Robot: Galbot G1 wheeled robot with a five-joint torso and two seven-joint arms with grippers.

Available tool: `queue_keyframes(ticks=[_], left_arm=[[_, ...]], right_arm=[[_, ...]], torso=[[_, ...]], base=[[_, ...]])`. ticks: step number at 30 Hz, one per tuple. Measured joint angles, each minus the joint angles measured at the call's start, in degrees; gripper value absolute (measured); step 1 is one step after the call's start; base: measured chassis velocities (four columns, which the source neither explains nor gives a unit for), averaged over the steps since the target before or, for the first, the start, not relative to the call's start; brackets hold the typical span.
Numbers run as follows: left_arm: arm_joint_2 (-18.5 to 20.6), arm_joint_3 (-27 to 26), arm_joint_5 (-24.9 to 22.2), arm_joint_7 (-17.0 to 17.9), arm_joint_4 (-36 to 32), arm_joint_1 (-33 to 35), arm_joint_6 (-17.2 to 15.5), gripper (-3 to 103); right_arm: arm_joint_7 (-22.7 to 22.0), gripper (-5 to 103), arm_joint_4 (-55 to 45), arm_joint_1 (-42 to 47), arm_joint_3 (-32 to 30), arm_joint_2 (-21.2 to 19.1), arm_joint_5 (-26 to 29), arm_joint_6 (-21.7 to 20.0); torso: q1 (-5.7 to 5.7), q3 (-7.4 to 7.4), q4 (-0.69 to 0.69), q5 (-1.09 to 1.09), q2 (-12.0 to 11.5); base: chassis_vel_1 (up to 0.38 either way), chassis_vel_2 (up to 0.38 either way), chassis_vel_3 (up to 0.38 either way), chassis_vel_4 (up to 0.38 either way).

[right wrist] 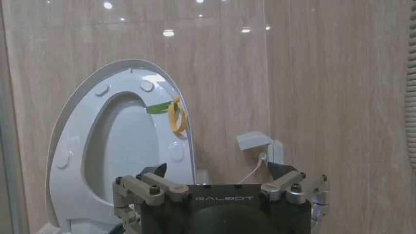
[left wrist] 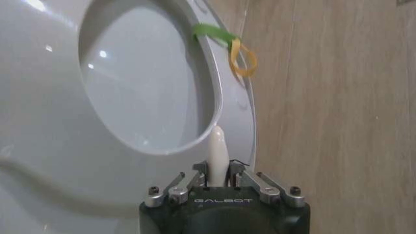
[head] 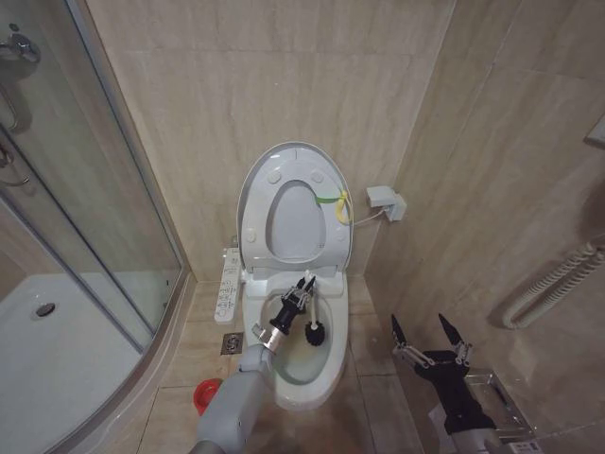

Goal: Open the toilet lid, clean the toilet bowl with a toilet brush, close the toilet lid, and flush.

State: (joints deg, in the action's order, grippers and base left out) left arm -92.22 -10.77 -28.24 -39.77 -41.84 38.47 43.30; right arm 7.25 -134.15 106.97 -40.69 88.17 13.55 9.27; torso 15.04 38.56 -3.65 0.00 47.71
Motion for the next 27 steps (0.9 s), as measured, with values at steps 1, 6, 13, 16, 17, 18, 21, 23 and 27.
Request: queue_keyframes(ticks=[1, 6, 13, 16, 17, 18, 21, 23, 27], left_arm=[[0.0, 0.0, 0.0, 0.0, 0.0, 0.0, 0.0, 21], [0.42, -0.58, 1.6, 0.06, 5.03, -0.43, 1.13, 21], [1.61, 0.81, 3.29, 0.5, 7.07, -2.87, 1.77, 21], [1.08, 1.54, 2.18, 0.5, 6.74, -3.78, 1.72, 21], [0.61, 1.99, 0.94, 0.56, 6.39, -4.06, 1.61, 21], [0.26, 2.28, -0.2, 0.65, 6.0, -4.21, 1.46, 21], [0.12, 2.61, -3.21, 0.62, 5.19, -4.2, 1.23, 21], [0.1, 2.81, -4.73, 0.56, 4.73, -3.99, 1.08, 21], [0.11, 2.76, -8.93, 0.31, 3.54, -3.19, 0.4, 21]], right_arm=[[0.0, 100, 0.0, 0.0, 0.0, 0.0, 0.0, 0.0], [0.0, 100, 0.0, 0.0, 0.0, 0.0, 0.0, 0.0], [0.0, 100, 0.0, 0.0, 0.0, 0.0, 0.0, 0.0], [0.0, 100, 0.0, 0.0, 0.0, 0.0, 0.0, 0.0], [0.0, 100, 0.0, 0.0, 0.0, 0.0, 0.0, 0.0], [0.0, 100, 0.0, 0.0, 0.0, 0.0, 0.0, 0.0], [0.0, 100, 0.0, 0.0, 0.0, 0.0, 0.0, 0.0], [0.0, 100, 0.0, 0.0, 0.0, 0.0, 0.0, 0.0], [0.0, 100, 0.0, 0.0, 0.0, 0.0, 0.0, 0.0]], torso=[[0.0, 0.0, 0.0, 0.0, 0.0], [0.0, -0.01, 0.02, -0.01, 0.0], [-0.01, 0.0, 0.01, 0.0, 0.0], [-0.01, 0.01, 0.01, 0.0, 0.0], [0.0, 0.01, 0.0, 0.0, 0.0], [0.0, 0.01, -0.03, -0.01, 0.0], [0.0, 0.01, -0.01, 0.0, 0.0], [0.0, 0.01, 0.0, 0.0, 0.0], [0.0, 0.0, 0.01, 0.0, 0.0]], base=[[0.0, 0.0, 0.0, 0.0], [0.0, 0.0, 0.0, 0.0], [0.0, 0.0, 0.0, 0.0], [0.0, 0.0, 0.0, 0.0], [0.0, 0.0, 0.0, 0.0], [0.0, 0.0, 0.0, 0.0], [0.0, 0.0, 0.0, 0.0], [0.0, 0.0, 0.0, 0.0], [0.0, 0.0, 0.0, 0.0]])
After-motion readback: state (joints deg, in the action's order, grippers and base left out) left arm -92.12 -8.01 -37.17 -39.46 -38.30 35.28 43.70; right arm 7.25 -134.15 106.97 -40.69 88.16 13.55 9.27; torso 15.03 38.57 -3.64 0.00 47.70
